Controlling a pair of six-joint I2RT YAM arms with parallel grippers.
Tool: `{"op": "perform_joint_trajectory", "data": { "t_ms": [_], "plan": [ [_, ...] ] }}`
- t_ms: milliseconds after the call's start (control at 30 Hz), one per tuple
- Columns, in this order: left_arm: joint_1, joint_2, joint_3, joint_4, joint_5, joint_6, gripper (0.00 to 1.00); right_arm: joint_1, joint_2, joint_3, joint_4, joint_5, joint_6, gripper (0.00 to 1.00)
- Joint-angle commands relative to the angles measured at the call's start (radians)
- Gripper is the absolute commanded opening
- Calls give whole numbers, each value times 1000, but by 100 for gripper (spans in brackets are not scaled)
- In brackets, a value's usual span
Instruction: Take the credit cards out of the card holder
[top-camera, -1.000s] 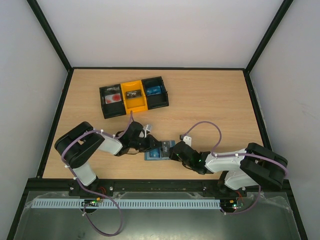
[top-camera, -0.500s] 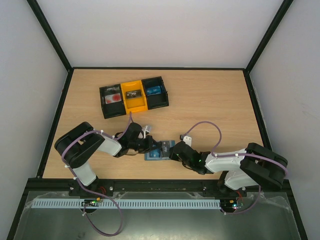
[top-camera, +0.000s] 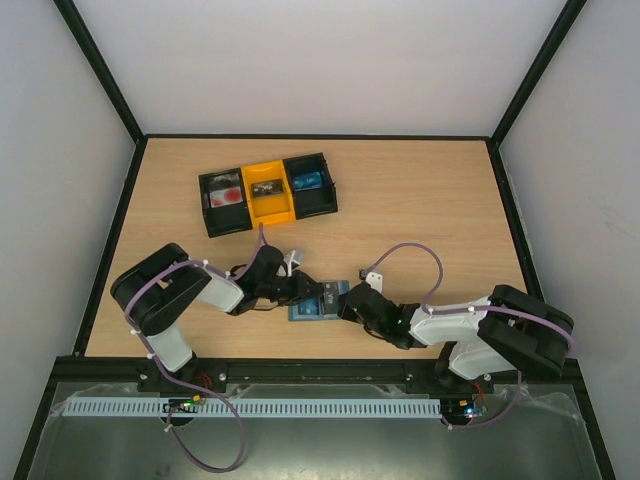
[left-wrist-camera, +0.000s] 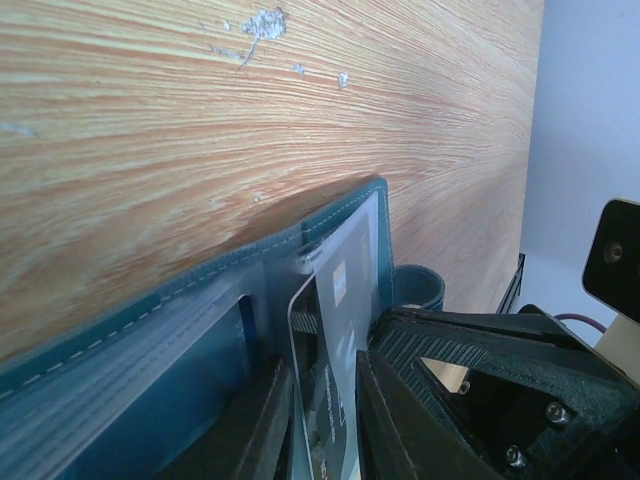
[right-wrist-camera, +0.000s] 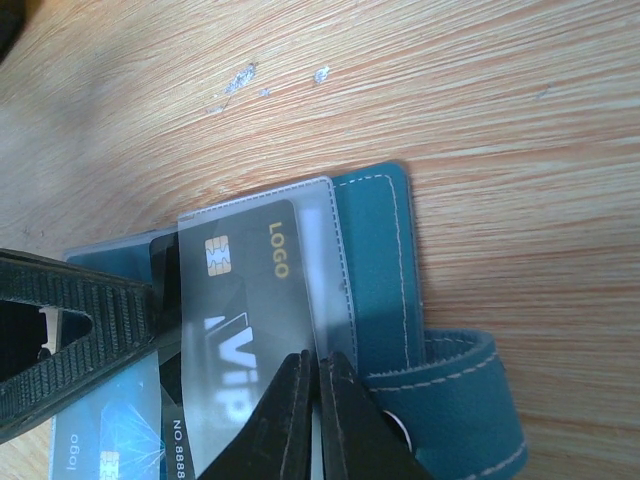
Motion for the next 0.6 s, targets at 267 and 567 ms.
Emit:
{"op": "perform_joint_trajectory", "data": {
  "t_ms": [267, 567],
  "plan": [
    [1, -8, -27, 25, -39, 2, 3, 0, 21, -36, -87, 8, 17, 6],
    [18, -64, -48, -23, -51, 24, 3, 0, 14, -35, -106, 23, 25, 6]
  ]
}}
